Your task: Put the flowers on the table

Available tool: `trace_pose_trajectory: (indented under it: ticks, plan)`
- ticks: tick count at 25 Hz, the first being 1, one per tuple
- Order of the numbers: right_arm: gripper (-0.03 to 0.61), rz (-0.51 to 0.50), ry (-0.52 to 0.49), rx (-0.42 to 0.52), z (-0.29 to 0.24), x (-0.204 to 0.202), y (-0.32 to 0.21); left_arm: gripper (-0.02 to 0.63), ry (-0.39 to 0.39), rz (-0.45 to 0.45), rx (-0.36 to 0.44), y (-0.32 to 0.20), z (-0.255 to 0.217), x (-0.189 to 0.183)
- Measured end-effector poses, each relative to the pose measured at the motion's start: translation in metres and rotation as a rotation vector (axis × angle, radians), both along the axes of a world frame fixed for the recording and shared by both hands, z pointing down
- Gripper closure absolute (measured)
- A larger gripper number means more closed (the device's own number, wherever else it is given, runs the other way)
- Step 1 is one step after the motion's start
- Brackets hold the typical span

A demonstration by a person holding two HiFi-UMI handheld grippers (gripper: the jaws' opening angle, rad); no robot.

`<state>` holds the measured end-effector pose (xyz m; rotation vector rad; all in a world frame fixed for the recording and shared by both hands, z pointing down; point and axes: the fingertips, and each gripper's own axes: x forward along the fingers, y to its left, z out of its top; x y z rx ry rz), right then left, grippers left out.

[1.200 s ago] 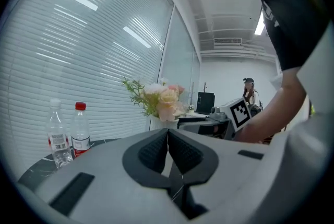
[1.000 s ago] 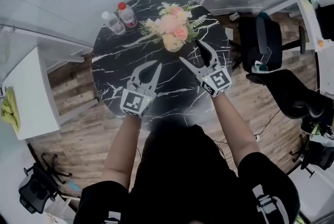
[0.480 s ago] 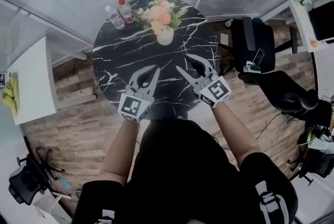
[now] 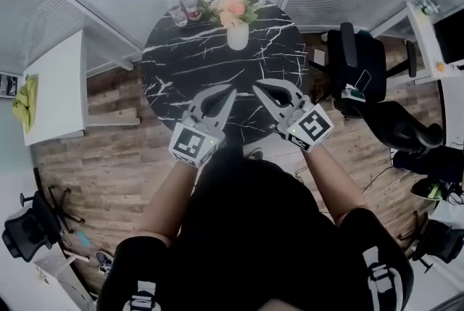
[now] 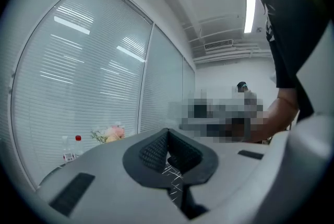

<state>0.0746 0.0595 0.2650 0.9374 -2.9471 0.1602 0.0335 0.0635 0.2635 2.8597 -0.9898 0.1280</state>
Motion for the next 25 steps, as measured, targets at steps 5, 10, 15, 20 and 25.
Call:
trace_pose_trajectory:
  ticks: [5,10,15,20,25]
  plan:
    - [0.558,-0.021,-0.011,0.021,-0.016,-0.002,0.024,0.601,0.016,-0.011,0.032,0.024,-0.018,0.004]
    - [0.558,-0.035,-0.008,0.033,-0.022,-0.005,0.042,0.601,0.011,-0.018,0.047,0.042,-0.025,0.004]
    - [0.558,-0.05,-0.004,0.04,-0.023,-0.006,0.056,0.603,0.009,-0.019,0.057,0.053,-0.029,0.007]
    - [0.559,-0.056,0.002,0.049,-0.024,-0.008,0.064,0.603,0.004,-0.024,0.062,0.061,-0.031,0.005]
    - [0.56,-0.066,0.0,0.051,-0.024,-0.009,0.065,0.601,0.003,-0.031,0.062,0.062,-0.03,0.004]
